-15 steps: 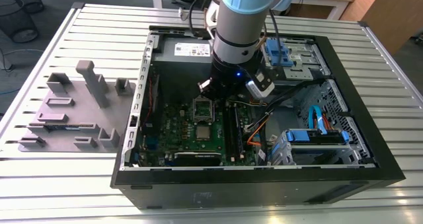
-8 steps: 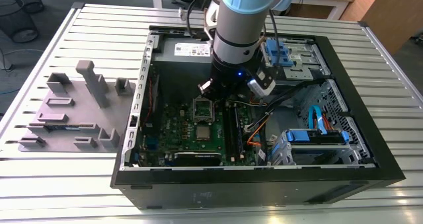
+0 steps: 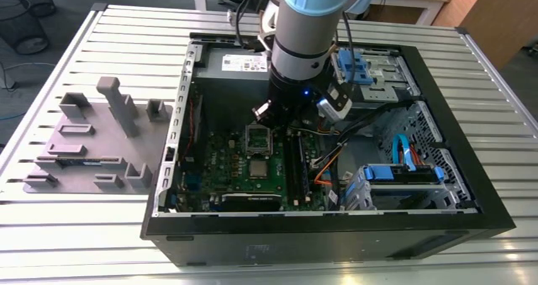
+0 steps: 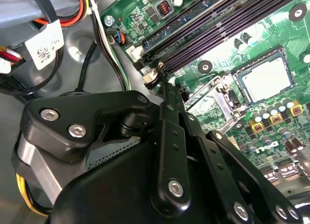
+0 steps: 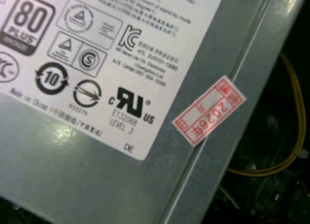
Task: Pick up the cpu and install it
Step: 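Close the cpu cover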
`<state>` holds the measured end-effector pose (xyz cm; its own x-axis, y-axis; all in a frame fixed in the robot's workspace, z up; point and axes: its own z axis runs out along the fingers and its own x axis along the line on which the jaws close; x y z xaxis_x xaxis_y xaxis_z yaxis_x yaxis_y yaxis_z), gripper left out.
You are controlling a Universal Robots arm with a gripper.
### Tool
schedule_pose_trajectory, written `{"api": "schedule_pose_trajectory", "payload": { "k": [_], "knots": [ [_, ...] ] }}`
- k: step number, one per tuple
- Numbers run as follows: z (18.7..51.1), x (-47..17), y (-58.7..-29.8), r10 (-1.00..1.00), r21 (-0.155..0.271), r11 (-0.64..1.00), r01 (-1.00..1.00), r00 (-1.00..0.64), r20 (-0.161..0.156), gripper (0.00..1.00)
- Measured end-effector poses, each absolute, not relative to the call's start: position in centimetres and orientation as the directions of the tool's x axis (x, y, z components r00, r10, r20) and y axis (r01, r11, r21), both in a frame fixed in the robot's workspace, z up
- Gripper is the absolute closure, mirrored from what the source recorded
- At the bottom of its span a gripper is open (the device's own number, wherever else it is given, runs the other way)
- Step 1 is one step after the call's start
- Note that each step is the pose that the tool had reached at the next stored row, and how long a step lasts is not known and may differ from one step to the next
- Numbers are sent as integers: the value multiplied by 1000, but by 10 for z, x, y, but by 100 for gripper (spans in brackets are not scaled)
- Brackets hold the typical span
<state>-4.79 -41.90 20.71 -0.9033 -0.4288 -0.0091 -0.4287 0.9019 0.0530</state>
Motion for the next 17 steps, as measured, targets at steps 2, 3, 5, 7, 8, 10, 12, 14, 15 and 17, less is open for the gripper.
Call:
{"api": "schedule_pose_trajectory", "payload": {
  "k": [2, 3, 5, 7, 8, 10, 12, 14, 15, 17],
  "knots": [
    [207, -48, -419, -435, 54, 899, -435, -900, -10, 89],
    [208, -48, -419, -435, 54, 899, -435, -900, -10, 89],
    [208, -48, -419, -435, 54, 899, -435, -900, -10, 89],
    [208, -48, -419, -435, 54, 899, -435, -900, -10, 89],
    [208, -48, -419, -436, 54, 899, -435, -900, -10, 89],
    [210, -48, -419, -436, 58, 898, -435, -900, -12, 89],
    [214, -48, -420, -436, 70, 897, -436, -900, -17, 89],
    [214, -48, -420, -436, 73, 897, -436, -900, -19, 89],
    [214, -48, -420, -437, 73, 897, -437, -899, -19, 89],
    [214, -48, -420, -440, 73, 895, -440, -898, -19, 89]
  ]
}}
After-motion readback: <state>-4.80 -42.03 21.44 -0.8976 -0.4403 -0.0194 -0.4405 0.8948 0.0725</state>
